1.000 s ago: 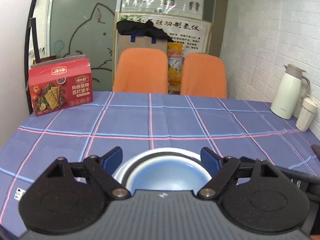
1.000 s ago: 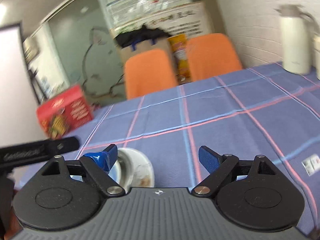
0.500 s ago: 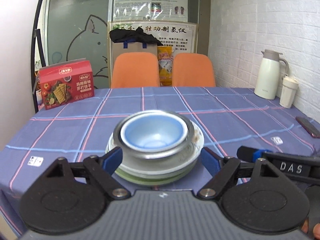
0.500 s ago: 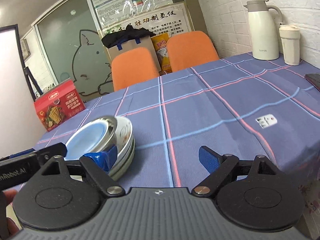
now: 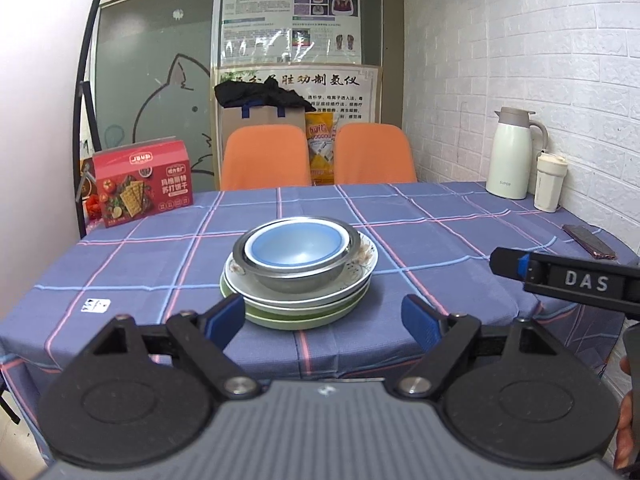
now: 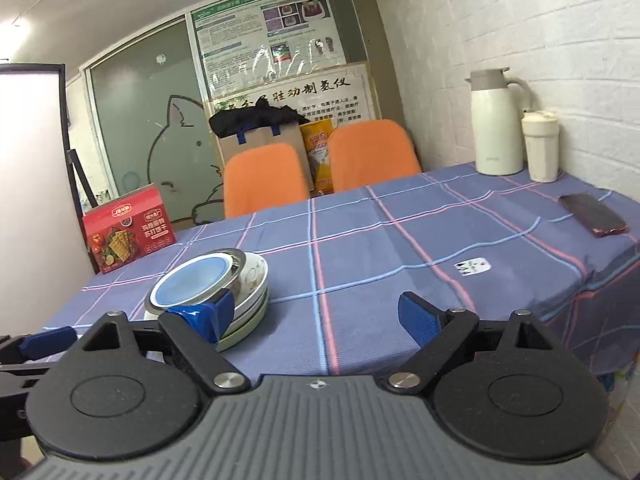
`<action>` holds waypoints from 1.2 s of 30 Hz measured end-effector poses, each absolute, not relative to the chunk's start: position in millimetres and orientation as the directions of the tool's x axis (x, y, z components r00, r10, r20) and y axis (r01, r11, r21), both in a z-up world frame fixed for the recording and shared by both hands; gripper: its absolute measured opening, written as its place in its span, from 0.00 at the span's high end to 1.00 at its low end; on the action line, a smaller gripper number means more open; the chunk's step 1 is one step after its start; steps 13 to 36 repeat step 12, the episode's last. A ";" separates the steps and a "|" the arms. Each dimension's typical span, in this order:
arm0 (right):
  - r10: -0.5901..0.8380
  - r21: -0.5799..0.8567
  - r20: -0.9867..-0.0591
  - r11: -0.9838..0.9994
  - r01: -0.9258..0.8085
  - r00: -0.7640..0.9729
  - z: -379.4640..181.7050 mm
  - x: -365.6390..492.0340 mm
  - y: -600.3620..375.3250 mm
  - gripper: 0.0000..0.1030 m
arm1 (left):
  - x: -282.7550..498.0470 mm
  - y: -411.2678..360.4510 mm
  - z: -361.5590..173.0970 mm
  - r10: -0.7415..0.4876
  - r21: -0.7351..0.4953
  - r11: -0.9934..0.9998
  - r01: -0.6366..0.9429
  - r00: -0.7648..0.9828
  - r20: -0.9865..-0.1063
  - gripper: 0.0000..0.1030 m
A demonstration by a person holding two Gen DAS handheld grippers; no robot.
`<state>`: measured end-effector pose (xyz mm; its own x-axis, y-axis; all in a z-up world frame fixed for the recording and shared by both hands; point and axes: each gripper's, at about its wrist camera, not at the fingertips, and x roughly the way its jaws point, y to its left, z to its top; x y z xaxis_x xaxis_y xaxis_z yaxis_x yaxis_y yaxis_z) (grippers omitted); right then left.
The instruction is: Organize plates and bowls
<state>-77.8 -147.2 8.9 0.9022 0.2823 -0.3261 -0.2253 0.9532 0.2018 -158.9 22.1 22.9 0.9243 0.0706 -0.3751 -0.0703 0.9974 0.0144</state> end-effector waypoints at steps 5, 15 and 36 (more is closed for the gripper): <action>0.276 0.193 -0.353 0.957 -0.219 0.894 5.9 -68.9 -141.2 0.26 | -158.5 24.7 23.1 0.068 0.004 0.997 -0.073 0.923 -0.379 0.18; 0.300 0.167 -0.337 0.952 -0.256 0.893 6.6 -79.8 -131.3 0.26 | -162.9 33.6 26.2 0.061 -0.044 0.996 -0.081 0.934 -0.353 0.19; 0.300 0.167 -0.337 0.952 -0.256 0.893 6.6 -79.8 -131.3 0.26 | -162.9 33.6 26.2 0.061 -0.044 0.996 -0.081 0.934 -0.353 0.19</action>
